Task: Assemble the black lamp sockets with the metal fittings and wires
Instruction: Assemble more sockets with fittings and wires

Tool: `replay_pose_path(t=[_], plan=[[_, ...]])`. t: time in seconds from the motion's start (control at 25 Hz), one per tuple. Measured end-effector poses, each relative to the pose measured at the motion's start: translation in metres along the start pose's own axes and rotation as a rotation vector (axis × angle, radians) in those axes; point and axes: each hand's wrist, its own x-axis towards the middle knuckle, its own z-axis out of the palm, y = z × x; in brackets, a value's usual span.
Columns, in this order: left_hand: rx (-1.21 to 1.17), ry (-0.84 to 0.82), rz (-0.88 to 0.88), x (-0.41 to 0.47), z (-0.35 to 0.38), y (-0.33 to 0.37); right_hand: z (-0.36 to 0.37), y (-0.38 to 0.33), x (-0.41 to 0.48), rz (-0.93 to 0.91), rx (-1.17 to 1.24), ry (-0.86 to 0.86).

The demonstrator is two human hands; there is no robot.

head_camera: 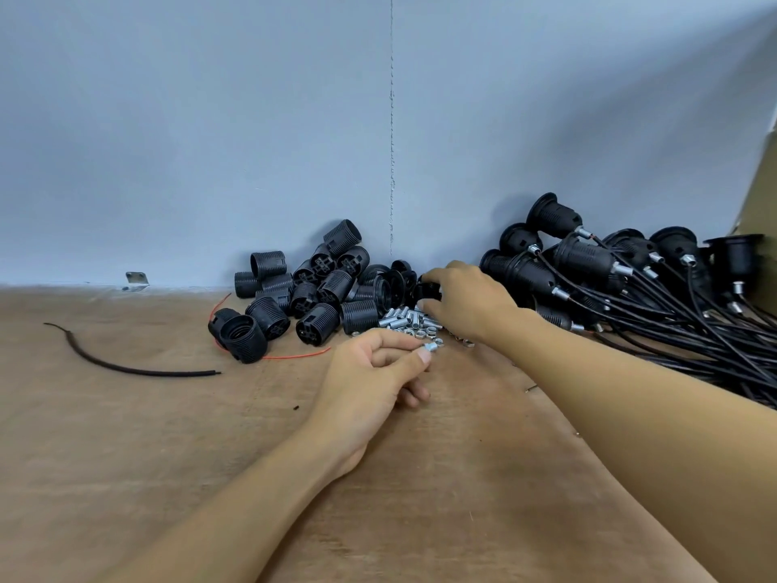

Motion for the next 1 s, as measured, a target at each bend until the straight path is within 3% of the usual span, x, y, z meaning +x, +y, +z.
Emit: replay_pose_path(t=[0.24,0.52,0.68,0.84,1.0], plan=[[-0.004,-0.039,-0.028,0.003,-0.002,-0.001,0.009,-0.001,0.000,0.183,0.210,0.150],[0.009,-0.047,-0.042,0.001,-0.001,0.001,-0.008,0.003,0.001,0.421,0.687,0.086],[0.021,-0.047,-0.048,0.001,-0.001,0.001,-0.013,-0.001,0.004,0.668,1.160,0.065],[0.022,-0.049,-0.050,0.001,-0.001,0.002,-0.018,-0.004,0.006,0.711,1.457,0.047],[0.025,-0.049,-0.052,0.001,-0.001,0.002,-0.021,-0.003,0.003,0.881,1.826,-0.113]])
